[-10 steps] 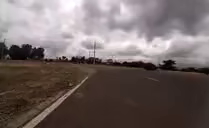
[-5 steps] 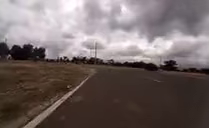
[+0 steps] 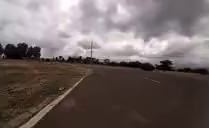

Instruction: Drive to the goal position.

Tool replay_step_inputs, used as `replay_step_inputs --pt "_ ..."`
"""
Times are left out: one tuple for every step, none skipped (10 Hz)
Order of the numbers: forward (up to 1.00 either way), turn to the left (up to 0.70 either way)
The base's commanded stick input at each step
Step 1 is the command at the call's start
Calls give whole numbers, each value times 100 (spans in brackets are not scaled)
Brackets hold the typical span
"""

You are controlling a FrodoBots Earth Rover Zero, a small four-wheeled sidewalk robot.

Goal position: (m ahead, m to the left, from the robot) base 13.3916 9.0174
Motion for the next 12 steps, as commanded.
replay_step_inputs --pt "50 0" --pt "50 0" --pt "50 0" --pt "50 0" --pt "50 0" --pt "50 0" --pt "50 0" --pt "50 0" --pt "50 0" --pt "50 0" --pt "50 0" --pt "50 0"
